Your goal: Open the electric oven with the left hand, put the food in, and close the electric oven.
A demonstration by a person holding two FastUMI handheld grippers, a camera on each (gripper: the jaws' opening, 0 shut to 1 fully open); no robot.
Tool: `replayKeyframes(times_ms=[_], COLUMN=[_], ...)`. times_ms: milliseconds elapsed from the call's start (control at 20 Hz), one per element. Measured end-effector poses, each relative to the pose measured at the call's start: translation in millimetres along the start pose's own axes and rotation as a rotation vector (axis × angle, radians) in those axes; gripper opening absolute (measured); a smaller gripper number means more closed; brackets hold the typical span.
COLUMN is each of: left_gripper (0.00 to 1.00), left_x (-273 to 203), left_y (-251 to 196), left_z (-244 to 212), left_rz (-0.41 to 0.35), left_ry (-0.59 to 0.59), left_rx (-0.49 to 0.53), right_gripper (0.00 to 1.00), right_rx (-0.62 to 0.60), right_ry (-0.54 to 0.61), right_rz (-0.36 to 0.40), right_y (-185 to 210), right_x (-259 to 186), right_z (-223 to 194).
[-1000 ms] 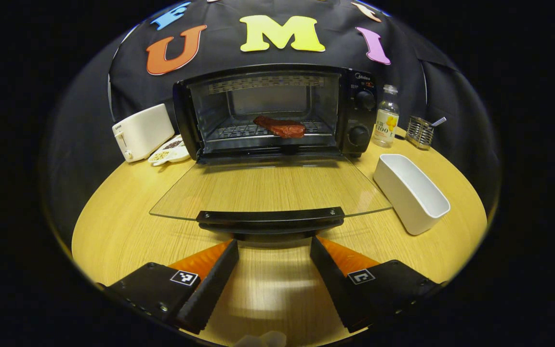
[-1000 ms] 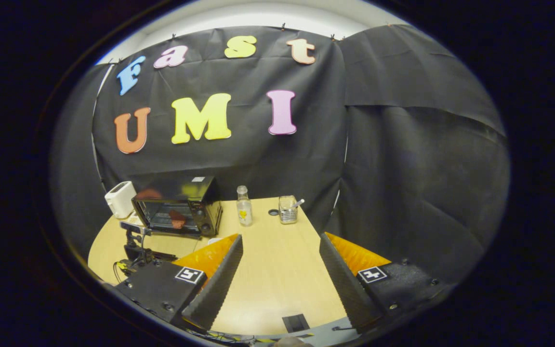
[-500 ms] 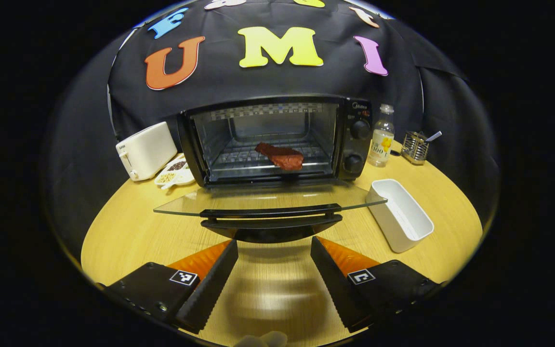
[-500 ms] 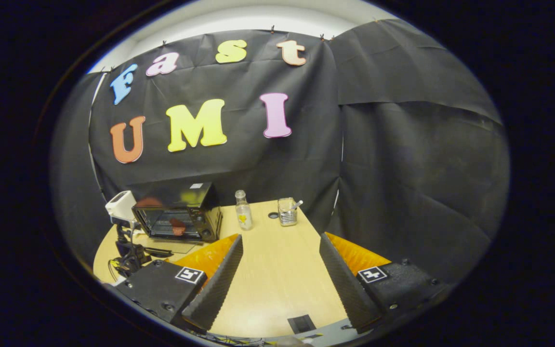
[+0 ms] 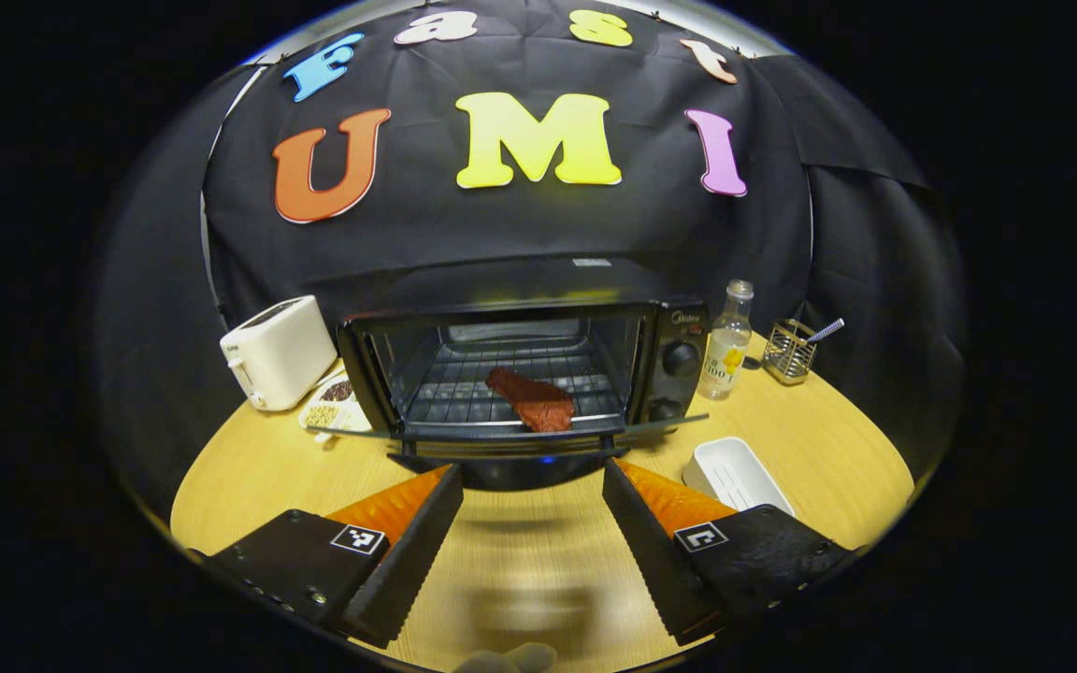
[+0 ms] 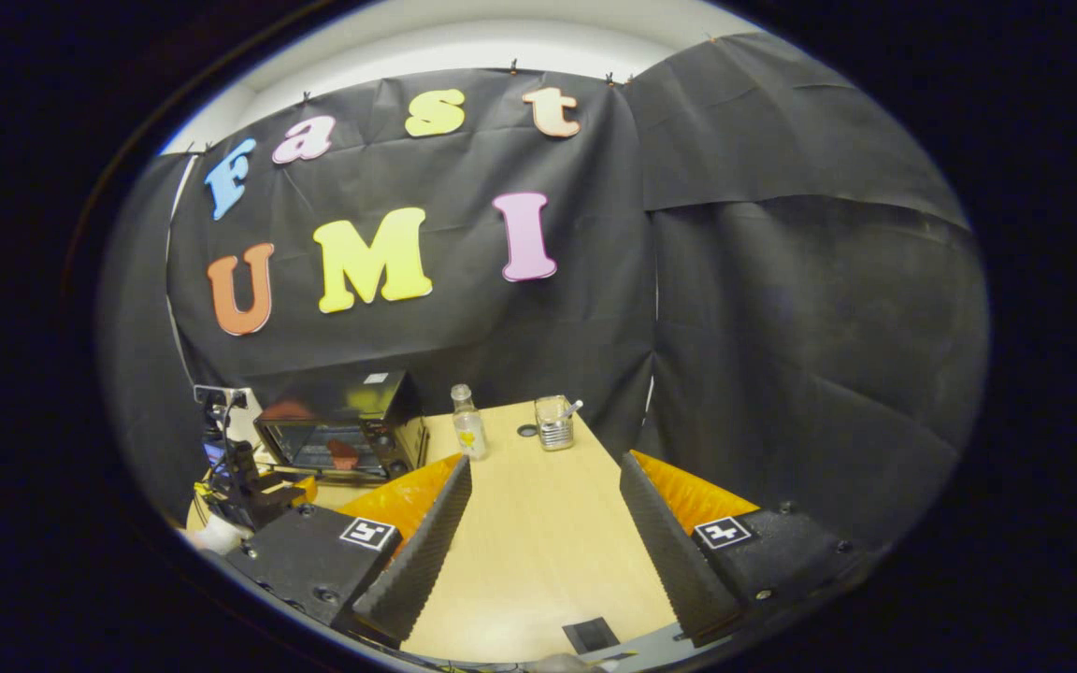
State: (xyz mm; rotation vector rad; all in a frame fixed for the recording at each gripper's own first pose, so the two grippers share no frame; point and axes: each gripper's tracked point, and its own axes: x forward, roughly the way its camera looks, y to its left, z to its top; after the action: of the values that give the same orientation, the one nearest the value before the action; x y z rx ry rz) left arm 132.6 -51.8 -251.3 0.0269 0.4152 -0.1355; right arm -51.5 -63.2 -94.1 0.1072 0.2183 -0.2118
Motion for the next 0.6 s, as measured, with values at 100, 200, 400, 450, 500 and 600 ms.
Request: replayKeyframes(times_ms=[100, 200, 400, 450, 500, 600], left_gripper=[0.96, 0.96, 0.97, 0.97, 0.97, 0.97], left_x=[5, 11, 8, 4, -1, -9], left_y=[4, 5, 6, 6, 6, 3], left_z=[13, 18, 13, 18, 16, 6], left_rz=[0.009, 0.007, 0.004, 0.007, 0.006, 0.001], left_ry=[-0.019, -0.026, -0.024, -0.042, -0.049, -0.042], left_rx=[0.009, 0.002, -0.015, -0.011, -0.009, -0.019], right_gripper=[1.0, 1.0, 1.0, 1.0, 1.0, 1.0], right_rx=[0.014, 0.028, 0.024, 0.018, 0.016, 0.024], right_ry=[-0.005, -0.012, -0.012, -0.012, -0.006, 0.005], right_rz=[-0.004, -0.012, -0.031, -0.037, -0.041, -0.041], right_y=[-3, -7, -13, -15, -16, -16], right_x=[0, 0, -3, -3, -2, 0], right_z=[1, 2, 0, 1, 0, -1])
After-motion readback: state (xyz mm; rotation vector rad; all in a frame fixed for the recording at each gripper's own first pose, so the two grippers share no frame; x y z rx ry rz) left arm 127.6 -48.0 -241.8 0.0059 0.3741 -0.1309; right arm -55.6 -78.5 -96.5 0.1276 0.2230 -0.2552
